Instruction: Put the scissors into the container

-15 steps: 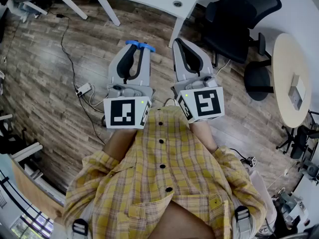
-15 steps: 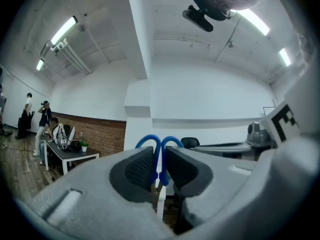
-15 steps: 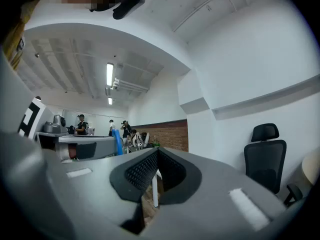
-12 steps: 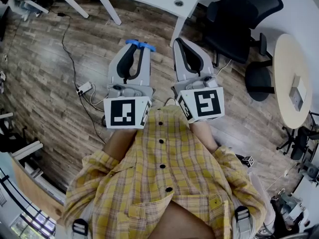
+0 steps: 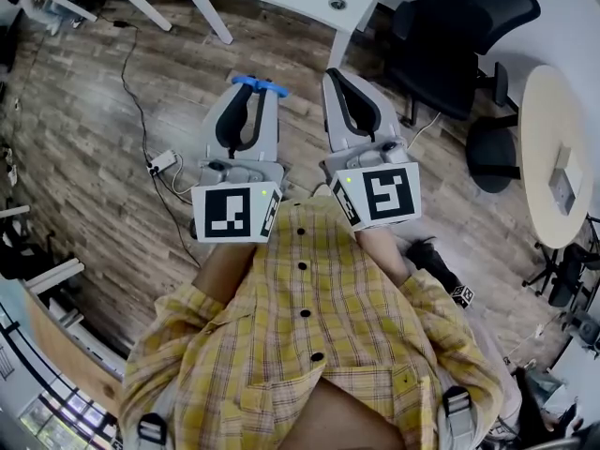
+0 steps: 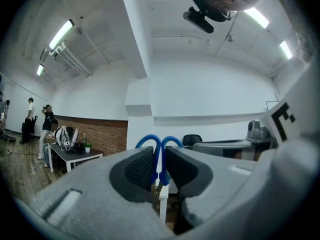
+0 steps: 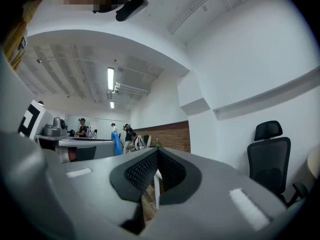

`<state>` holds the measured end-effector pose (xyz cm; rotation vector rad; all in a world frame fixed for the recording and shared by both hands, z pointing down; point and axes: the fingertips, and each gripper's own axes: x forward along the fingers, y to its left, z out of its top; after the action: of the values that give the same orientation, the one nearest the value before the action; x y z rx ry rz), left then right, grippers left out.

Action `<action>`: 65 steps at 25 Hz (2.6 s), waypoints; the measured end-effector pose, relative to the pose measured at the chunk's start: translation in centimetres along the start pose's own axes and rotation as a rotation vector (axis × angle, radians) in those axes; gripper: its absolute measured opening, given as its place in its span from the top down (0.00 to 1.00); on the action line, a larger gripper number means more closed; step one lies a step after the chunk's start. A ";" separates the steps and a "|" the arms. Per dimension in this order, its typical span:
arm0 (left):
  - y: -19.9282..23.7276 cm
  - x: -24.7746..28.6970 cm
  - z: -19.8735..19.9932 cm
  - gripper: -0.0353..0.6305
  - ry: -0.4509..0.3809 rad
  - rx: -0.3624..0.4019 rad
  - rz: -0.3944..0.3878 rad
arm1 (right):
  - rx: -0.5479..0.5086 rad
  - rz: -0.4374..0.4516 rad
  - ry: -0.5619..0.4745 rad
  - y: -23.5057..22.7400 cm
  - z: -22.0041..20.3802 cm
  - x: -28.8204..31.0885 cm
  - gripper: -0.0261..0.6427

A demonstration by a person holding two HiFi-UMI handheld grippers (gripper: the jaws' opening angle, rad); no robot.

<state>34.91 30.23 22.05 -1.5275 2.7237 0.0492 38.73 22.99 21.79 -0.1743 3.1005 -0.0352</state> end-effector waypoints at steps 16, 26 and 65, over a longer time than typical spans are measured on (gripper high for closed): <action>-4.7 0.9 -0.6 0.82 0.014 0.047 0.072 | 0.024 0.047 -0.009 -4.1 -0.5 -2.9 0.95; -4.1 2.8 -2.1 0.82 0.042 0.052 0.083 | 0.048 0.061 0.011 -5.2 -1.8 -0.9 0.95; 20.1 23.8 -4.6 0.82 0.048 -0.074 -0.115 | -0.016 -0.138 0.133 -6.2 -4.2 29.1 0.95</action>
<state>5.35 20.27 26.23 -1.7243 2.6927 0.1136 10.34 13.67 25.08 -0.4028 3.2152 -0.0275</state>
